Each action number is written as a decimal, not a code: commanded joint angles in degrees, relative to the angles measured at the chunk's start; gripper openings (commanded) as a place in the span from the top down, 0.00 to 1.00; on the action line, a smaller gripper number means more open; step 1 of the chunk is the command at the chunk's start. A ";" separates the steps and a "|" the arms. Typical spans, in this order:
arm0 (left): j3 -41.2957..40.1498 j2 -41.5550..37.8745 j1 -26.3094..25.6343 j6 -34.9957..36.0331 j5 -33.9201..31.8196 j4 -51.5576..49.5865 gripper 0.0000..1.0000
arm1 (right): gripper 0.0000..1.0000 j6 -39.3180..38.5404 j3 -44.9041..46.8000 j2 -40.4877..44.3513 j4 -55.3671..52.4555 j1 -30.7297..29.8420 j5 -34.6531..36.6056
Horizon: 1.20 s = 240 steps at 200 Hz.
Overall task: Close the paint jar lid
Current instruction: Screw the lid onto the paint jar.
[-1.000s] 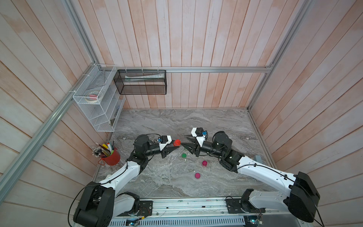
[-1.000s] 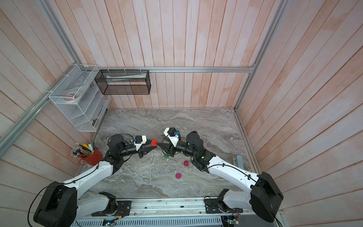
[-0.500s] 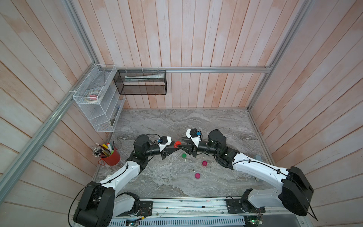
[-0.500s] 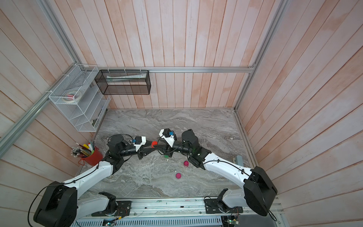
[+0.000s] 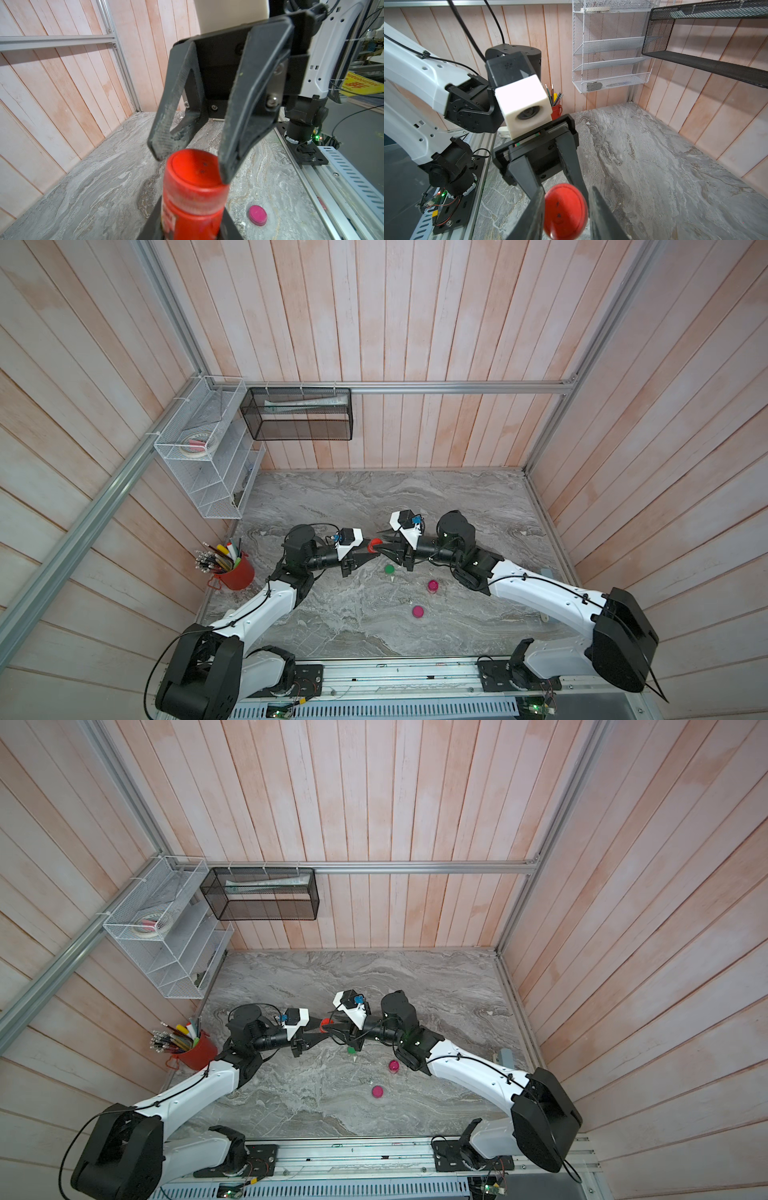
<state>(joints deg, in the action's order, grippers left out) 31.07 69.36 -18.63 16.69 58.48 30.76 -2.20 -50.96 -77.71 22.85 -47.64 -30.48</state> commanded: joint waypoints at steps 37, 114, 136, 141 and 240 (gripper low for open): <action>1.38 -0.26 0.18 -0.08 0.15 0.57 0.73 | 0.63 -1.32 -1.41 -1.11 -3.01 -1.15 -0.02; 1.43 -0.23 0.18 0.01 -0.11 0.52 0.73 | 0.59 -2.11 -2.14 -2.05 -4.72 -2.11 1.88; 1.39 -0.27 0.18 0.00 -0.12 0.49 0.73 | 0.56 -1.94 -1.99 -2.18 -4.51 -2.22 2.19; 1.42 -0.26 0.18 0.01 -0.12 0.44 0.73 | 0.57 -1.93 -1.97 -2.10 -4.59 -2.20 2.27; 1.52 -0.19 0.18 0.19 -0.12 0.22 0.73 | 0.40 -1.67 -1.02 0.23 -3.02 -2.22 3.05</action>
<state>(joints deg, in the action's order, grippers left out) 31.09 69.36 -18.55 16.69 58.26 30.41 -4.12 -52.05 -79.15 19.66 -49.58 -27.92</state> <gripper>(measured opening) 0.329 0.598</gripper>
